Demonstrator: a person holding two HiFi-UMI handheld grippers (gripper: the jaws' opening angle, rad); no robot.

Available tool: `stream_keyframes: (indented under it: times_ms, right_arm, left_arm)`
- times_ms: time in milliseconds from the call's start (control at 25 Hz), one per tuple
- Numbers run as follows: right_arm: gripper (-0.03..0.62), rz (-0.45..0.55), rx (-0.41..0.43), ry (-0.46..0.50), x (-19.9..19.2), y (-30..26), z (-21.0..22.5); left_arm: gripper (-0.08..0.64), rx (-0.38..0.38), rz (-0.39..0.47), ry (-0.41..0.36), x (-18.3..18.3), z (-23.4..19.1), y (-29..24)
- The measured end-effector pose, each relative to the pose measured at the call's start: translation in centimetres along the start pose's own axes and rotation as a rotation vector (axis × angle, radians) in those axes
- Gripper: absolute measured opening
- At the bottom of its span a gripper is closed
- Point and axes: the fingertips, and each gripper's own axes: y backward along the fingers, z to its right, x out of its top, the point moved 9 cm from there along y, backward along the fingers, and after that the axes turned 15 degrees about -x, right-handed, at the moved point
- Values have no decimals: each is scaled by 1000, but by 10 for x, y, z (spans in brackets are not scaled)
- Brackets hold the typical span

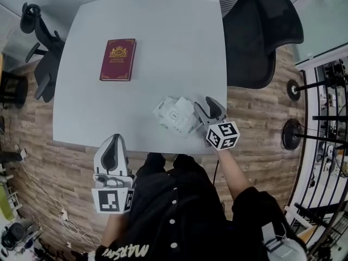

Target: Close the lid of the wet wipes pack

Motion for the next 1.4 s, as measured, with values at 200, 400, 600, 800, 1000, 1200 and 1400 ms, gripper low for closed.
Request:
stream_keyframes:
  times_ms: [200,400,600,800,1000,1200,1400]
  right_arm:
    - [221,-110,31,-17,-27,-20,7]
    - [221,-218,57,-49,-48,-34,11]
    - [221,-315,63,-90,-62,-43,12]
    - [221,-394,85,-124,-72,-48,12]
    - [212,-429,98,-164,-73,-49,12]
    - [184,-447,123,-163,-76,-48,11]
    - [107,-423,117,-169,-73,-47,13]
  left_arm:
    - [8,-8,-6,-1,-2,7,-7]
    - [8,-21,-11,4,-4,12,-12]
    - [8,-20,-23,7,-6,14,-12]
    - [8,-10,-24,11,-6,12,-12]
    - [8,-9,-28,20,-6,10,-13]
    - [8,-14,-23,21,-6,12,-16]
    - [8,-22,-20,19,-6,11,-16]
